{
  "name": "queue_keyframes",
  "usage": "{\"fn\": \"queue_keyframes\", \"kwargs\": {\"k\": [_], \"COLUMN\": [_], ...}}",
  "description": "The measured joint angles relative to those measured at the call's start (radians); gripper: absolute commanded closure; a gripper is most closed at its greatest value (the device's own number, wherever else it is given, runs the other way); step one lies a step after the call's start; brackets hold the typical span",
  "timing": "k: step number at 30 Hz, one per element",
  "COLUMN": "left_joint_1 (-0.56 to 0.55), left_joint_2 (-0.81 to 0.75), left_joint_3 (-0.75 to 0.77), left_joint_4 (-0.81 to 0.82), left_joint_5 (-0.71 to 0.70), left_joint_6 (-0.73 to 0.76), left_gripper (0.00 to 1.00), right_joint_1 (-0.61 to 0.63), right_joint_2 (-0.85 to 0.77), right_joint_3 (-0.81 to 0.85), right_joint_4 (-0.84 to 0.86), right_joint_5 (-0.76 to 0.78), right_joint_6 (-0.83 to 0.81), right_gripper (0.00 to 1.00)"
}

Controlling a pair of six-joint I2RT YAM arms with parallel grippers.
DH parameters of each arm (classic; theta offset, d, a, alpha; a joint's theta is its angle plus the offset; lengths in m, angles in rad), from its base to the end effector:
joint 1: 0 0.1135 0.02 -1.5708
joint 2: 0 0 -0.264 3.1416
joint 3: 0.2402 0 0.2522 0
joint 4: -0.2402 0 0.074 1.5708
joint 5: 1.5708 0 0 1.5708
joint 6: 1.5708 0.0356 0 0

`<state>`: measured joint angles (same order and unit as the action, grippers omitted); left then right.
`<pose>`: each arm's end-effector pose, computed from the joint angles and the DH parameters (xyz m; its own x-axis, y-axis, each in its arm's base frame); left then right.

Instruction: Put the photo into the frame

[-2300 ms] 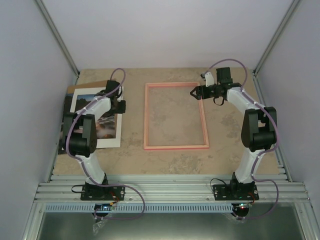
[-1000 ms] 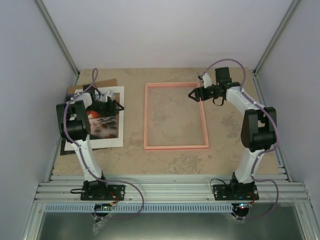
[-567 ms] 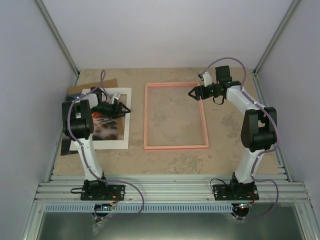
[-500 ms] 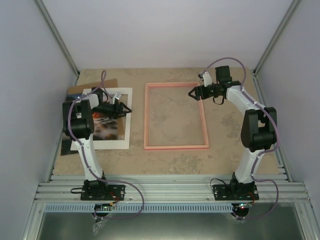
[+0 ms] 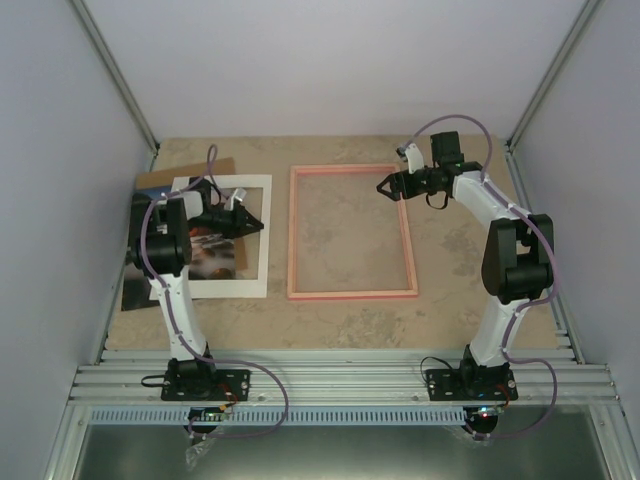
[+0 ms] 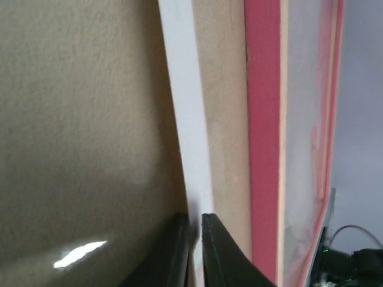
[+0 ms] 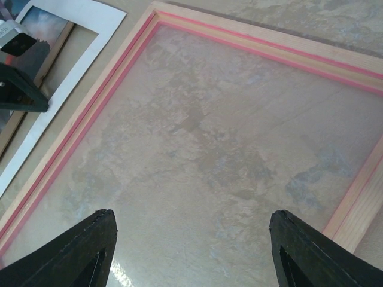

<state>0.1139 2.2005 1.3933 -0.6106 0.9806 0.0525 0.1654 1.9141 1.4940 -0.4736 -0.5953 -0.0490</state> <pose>0.4033 0.0164 0.0987 -0.9773 -0.0824 -0.1953 0.1140 0.5724 -0.8120 0.4128 0.0891 0.2363 -0.7442 -0.1653 -0.6472 -0.5199 0.7516 0.4058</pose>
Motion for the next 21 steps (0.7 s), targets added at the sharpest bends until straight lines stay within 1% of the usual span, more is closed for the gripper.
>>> {"fn": "queue_keyframes", "kwargs": {"k": [1,7,8,12,14,18,21], "left_joint_1": [-0.001,-0.001,-0.001,-0.003,-0.007,-0.034,-0.071], "left_joint_2": [0.001,-0.026,-0.045,-0.163,-0.230,-0.326,-0.354], "left_joint_3": [0.000,-0.001,-0.002,-0.009,-0.010,-0.009,-0.008], "left_joint_4": [0.006,0.003,-0.001,-0.007,-0.006,0.007,0.027], "left_joint_5": [-0.006,-0.018,-0.018,-0.008,0.006,0.037,0.058], "left_joint_6": [0.000,-0.001,-0.001,-0.005,-0.010,-0.037,-0.071], "left_gripper": [1.00,1.00,1.00,1.00,1.00,1.00,1.00], "right_joint_1": [0.000,0.000,0.000,0.007,0.018,0.069,0.120], "right_joint_2": [0.000,0.000,0.000,0.000,0.000,0.002,0.017], "right_joint_3": [0.000,0.000,0.000,0.000,0.005,0.040,0.093], "right_joint_4": [0.000,0.004,0.009,0.043,0.060,0.105,0.145], "right_joint_5": [-0.001,-0.055,-0.073,-0.168,-0.219,-0.320,-0.375], "right_joint_6": [-0.002,-0.006,-0.004,0.023,0.047,0.106,0.154], "right_gripper": [0.29,0.28,0.27,0.19,0.16,0.16,0.17]}}
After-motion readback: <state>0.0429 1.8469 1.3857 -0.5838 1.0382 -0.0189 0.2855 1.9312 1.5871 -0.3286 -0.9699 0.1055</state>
